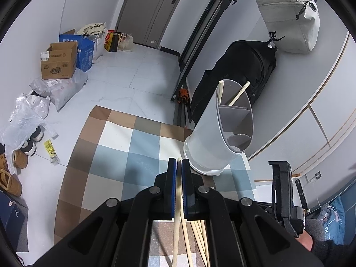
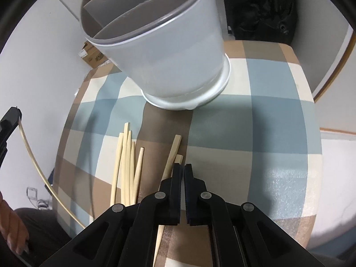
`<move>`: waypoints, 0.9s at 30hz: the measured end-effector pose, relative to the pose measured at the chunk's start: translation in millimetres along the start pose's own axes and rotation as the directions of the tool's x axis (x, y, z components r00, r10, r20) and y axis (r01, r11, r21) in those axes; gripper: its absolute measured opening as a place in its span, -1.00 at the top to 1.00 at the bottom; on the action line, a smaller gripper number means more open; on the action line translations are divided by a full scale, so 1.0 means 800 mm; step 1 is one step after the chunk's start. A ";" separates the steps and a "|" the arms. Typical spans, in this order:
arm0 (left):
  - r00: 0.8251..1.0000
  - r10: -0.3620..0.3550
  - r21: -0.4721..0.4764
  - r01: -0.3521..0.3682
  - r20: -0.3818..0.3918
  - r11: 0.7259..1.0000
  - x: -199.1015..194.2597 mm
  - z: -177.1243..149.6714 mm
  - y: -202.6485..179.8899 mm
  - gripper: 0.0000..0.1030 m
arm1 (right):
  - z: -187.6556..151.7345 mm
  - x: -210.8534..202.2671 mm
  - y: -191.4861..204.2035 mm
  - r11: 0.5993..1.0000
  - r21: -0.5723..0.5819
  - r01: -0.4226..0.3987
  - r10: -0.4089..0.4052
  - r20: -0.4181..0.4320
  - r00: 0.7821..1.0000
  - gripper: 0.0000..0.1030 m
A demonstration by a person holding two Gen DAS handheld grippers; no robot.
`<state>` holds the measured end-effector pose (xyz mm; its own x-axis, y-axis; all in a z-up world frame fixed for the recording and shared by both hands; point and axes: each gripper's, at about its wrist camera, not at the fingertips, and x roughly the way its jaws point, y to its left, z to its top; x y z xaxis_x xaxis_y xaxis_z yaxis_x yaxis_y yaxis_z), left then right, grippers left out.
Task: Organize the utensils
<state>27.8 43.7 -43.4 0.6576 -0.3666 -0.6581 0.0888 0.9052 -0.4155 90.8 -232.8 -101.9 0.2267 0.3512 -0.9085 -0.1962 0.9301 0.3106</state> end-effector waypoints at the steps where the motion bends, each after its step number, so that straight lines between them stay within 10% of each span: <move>1: 1.000 0.002 0.002 -0.002 0.002 1.000 0.000 0.000 -0.001 0.99 | 0.002 0.003 0.002 1.000 -0.001 -0.003 0.003 -0.004 1.000 0.92; 27: 1.000 0.005 -0.006 -0.005 0.001 1.000 -0.002 0.001 0.003 0.99 | 0.025 0.031 0.056 0.989 -0.108 0.102 -0.102 0.004 0.995 0.89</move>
<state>27.6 46.9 -42.9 0.6585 -0.3617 -0.6600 0.0807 0.9058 -0.4159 106.7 -180.5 -105.0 0.2495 0.2553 -0.9341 -0.2744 0.9437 0.1846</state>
